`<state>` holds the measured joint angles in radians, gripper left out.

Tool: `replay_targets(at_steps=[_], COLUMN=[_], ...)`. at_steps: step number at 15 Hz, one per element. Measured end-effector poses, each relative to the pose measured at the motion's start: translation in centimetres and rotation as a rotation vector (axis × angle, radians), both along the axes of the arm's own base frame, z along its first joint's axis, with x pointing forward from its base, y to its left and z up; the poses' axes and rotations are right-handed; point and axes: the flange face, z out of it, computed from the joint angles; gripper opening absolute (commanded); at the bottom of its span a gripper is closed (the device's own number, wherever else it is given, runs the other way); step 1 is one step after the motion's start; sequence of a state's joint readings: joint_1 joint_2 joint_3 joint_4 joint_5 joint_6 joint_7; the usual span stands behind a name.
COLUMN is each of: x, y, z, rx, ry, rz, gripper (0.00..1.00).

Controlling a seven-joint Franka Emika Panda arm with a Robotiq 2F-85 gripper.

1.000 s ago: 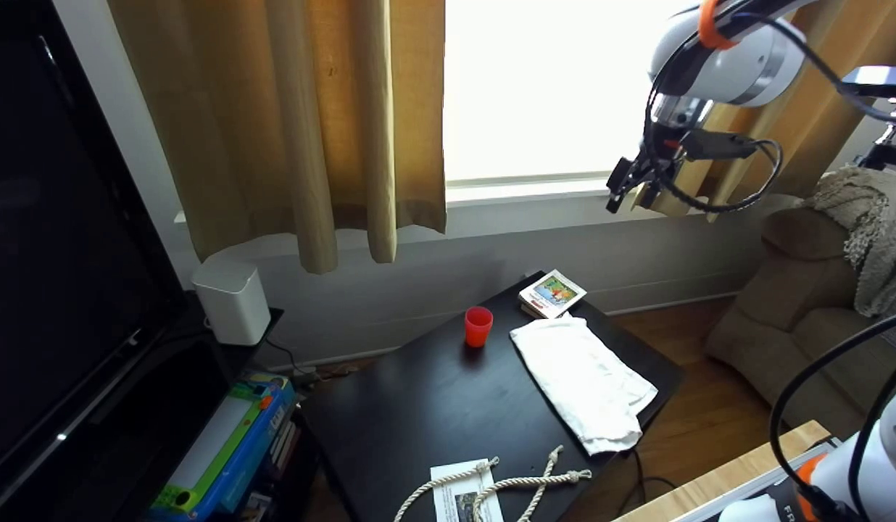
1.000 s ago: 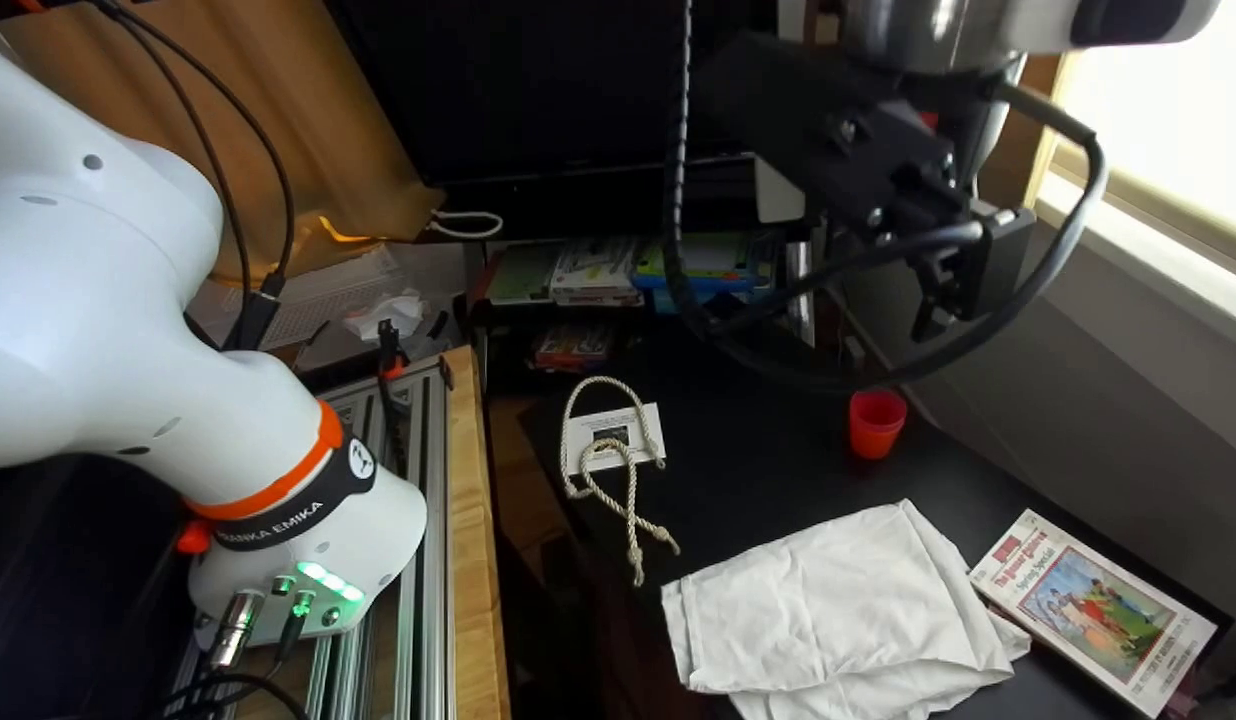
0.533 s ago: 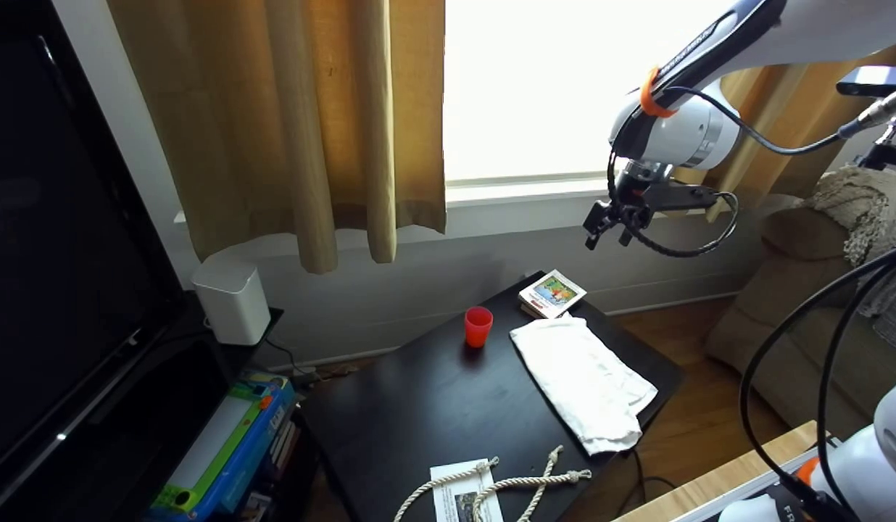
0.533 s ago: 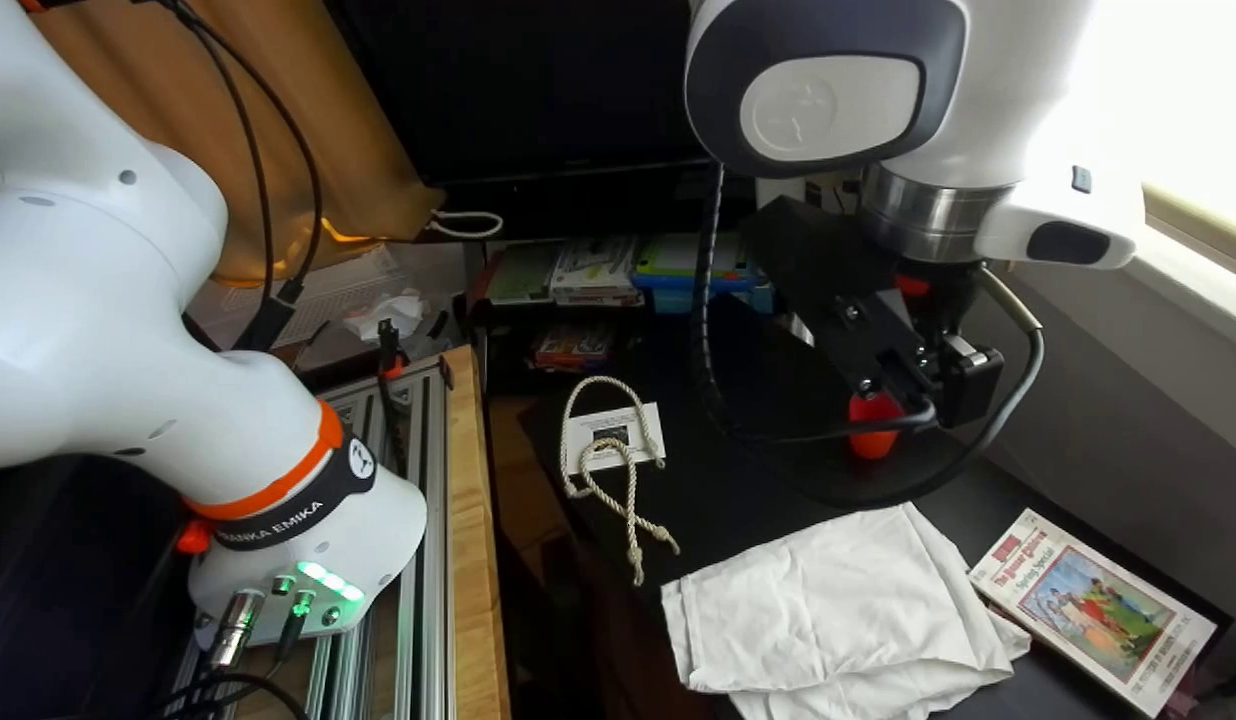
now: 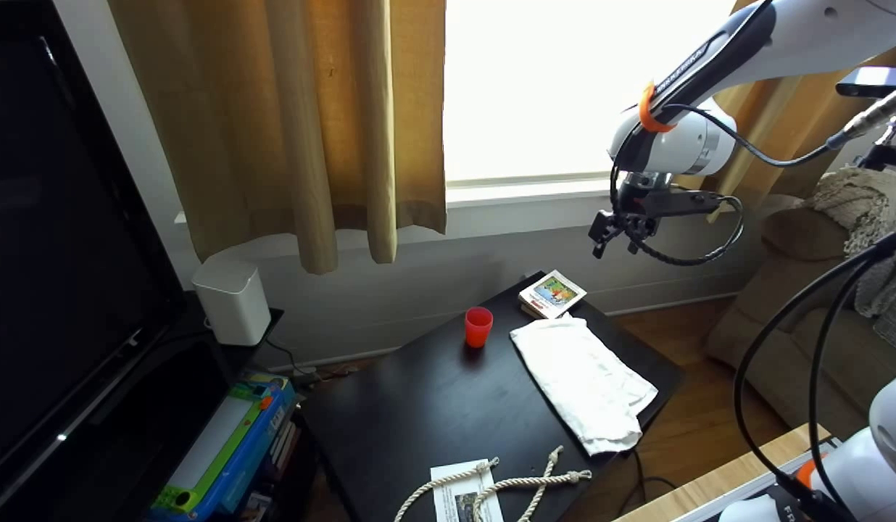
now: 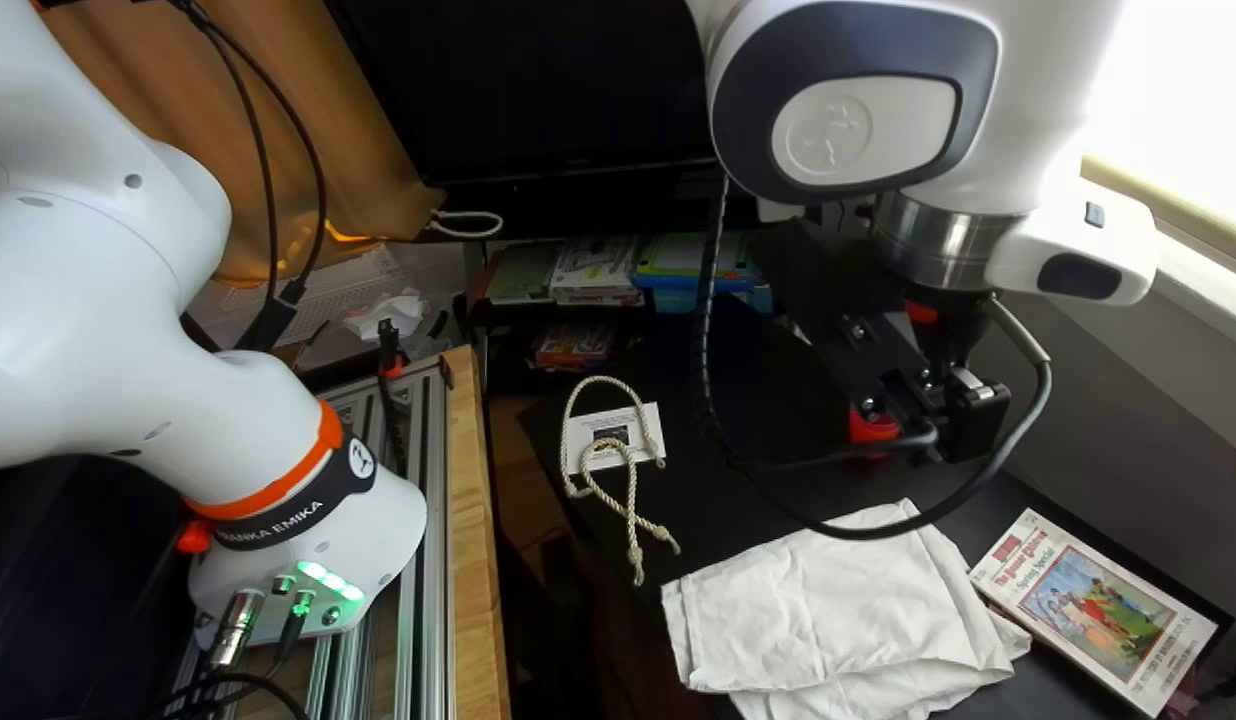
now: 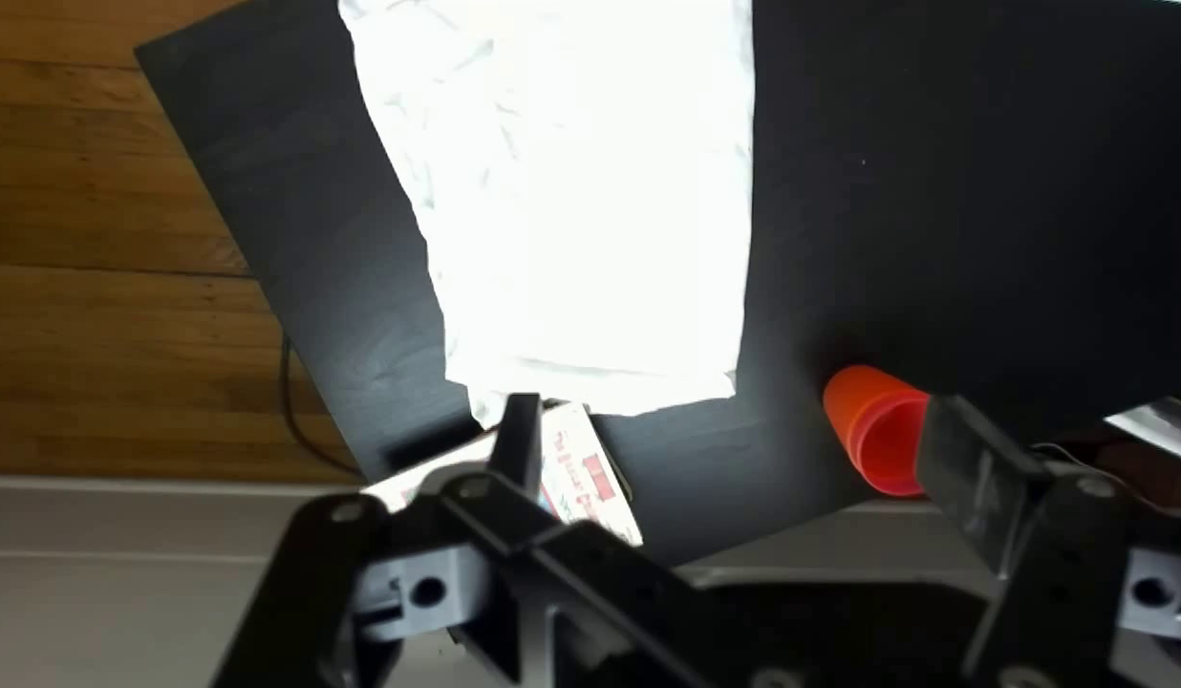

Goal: Unfold the white towel on the table once

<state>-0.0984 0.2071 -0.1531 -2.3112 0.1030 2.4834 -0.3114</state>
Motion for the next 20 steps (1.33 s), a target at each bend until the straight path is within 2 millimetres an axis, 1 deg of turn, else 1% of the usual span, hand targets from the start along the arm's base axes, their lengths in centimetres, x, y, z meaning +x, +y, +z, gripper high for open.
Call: replay_targets(at_steps=[2,4,9,11,14,15,16,20], x=[0.5,1.5,4.4,5.3,6.2,6.2,6.2,6.7], y=[-0.9,-1.5,-2.3,-2.8,-4.0,-4.3,-4.4,-4.2], z=[-2.8,-6.0,-14.1,-16.8,-20.2,-20.9,-21.0,-20.4], rx=[0.006,0.02,0.092,0.113,0.136,0.138,0.138,0.133], ry=[0.042,0.076,0.11,0.089,0.074,0.077,0.078,0.068], rz=[-0.009,0.009,0.135,0.173,0.205,0.203,0.203,0.202], gripper=[1.0,1.0,1.0,1.0,1.0,1.0,1.0,1.0])
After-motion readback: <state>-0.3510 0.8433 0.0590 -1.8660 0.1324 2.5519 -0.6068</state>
